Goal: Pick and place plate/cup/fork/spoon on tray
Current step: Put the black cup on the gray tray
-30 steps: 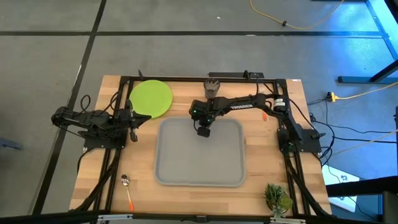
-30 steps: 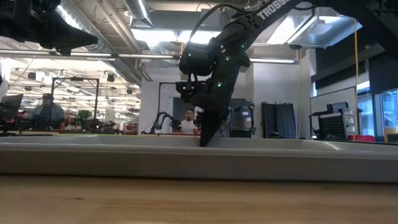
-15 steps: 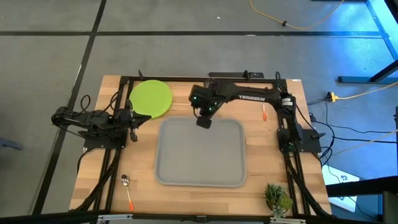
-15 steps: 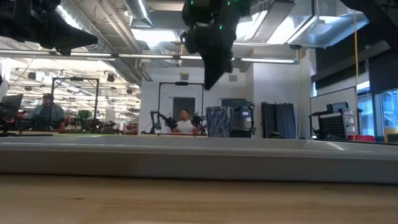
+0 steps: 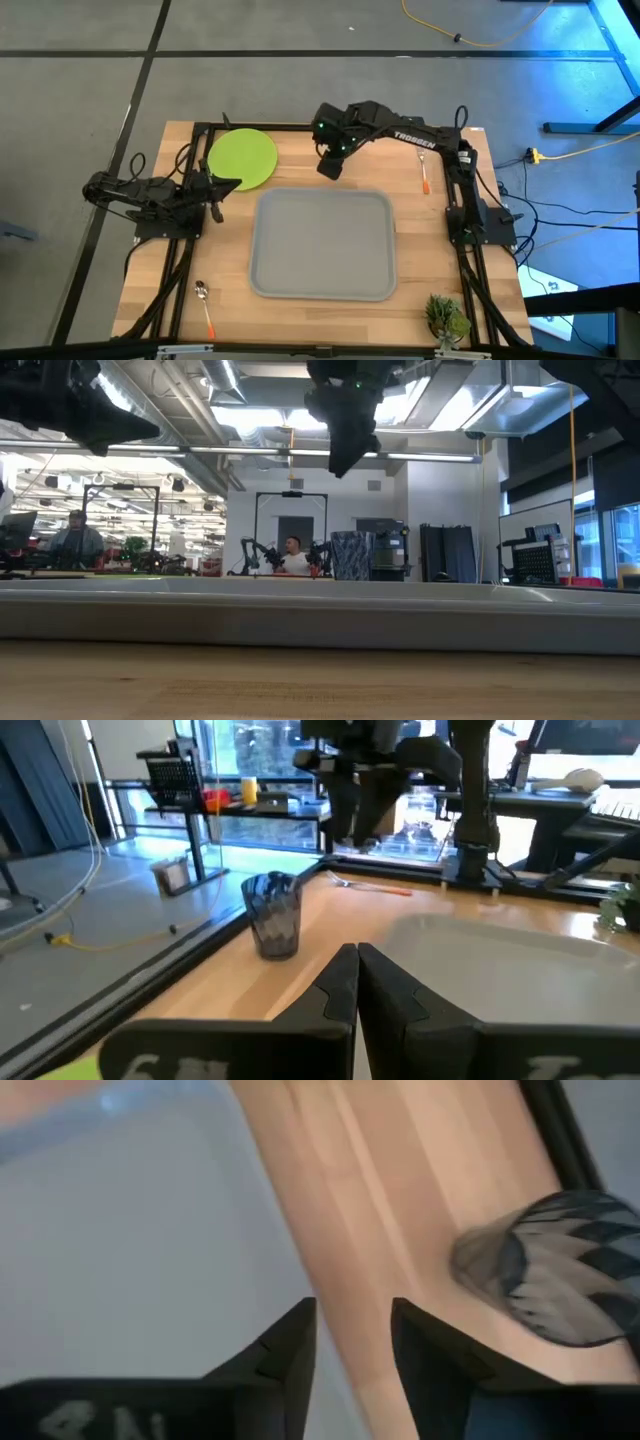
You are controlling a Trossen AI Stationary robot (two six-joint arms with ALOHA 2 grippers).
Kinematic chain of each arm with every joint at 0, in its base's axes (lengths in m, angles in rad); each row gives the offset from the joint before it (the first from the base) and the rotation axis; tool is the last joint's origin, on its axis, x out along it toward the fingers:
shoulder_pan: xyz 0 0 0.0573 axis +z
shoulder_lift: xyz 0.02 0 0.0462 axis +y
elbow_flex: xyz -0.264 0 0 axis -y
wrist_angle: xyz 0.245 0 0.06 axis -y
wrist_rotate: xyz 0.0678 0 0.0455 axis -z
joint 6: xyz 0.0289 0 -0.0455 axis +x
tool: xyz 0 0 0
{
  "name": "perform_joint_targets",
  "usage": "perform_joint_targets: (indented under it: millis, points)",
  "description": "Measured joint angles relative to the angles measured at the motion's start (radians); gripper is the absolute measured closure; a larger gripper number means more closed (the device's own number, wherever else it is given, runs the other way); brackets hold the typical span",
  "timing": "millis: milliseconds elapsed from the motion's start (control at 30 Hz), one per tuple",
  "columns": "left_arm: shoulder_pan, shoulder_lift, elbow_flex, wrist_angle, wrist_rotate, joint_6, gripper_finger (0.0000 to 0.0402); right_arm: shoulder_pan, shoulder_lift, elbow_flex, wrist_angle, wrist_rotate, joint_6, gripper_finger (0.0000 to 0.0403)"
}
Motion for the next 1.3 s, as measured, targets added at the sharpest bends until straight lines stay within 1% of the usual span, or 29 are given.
perform_joint_targets:
  millis: [100, 200, 333, 433, 667, 800, 900, 1133, 1200, 1300]
  points:
    - [0.000, 0.015, 0.048, -0.081, 0.000, -0.047, 0.0401, -0.023, 0.000, -0.010, -0.005, -0.001, -0.062, 0.0261]
    - [0.000, 0.054, 0.129, -0.208, -0.001, -0.082, 0.0401, -0.042, 0.000, -0.010, -0.004, -0.003, -0.065, 0.0260]
    - [0.000, 0.146, 0.263, -0.376, -0.012, -0.175, 0.0401, -0.059, 0.000, -0.010, -0.004, -0.014, -0.141, 0.0259]
    - [0.000, 0.228, 0.357, -0.461, -0.020, -0.251, 0.0401, -0.062, 0.000, -0.010, -0.004, -0.020, -0.197, 0.0259]
    - [0.000, 0.444, 0.575, -0.738, 0.000, -0.531, 0.0401, -0.062, 0.000, -0.010, -0.008, -0.022, -0.278, 0.0259]
    - [0.003, 0.554, 0.668, -0.838, 0.015, -0.680, 0.0401, -0.068, 0.000, -0.010, -0.008, -0.024, -0.337, 0.0259]
    - [0.019, 0.608, 0.703, -0.881, 0.016, -0.781, 0.0401, -0.078, 0.000, -0.010, -0.007, -0.061, -0.392, 0.0260]
    - [0.049, 0.661, 0.712, -0.891, 0.087, -0.815, 0.0401, -0.116, 0.002, -0.010, 0.019, -0.165, -0.532, 0.0260]
    - [0.052, 0.665, 0.712, -0.891, 0.088, -0.815, 0.0401, -0.132, 0.007, -0.010, 0.023, -0.164, -0.522, 0.0260]
    - [0.052, 0.668, 0.712, -0.891, 0.086, -0.816, 0.0401, -0.151, 0.022, -0.013, 0.022, -0.153, -0.465, 0.0260]
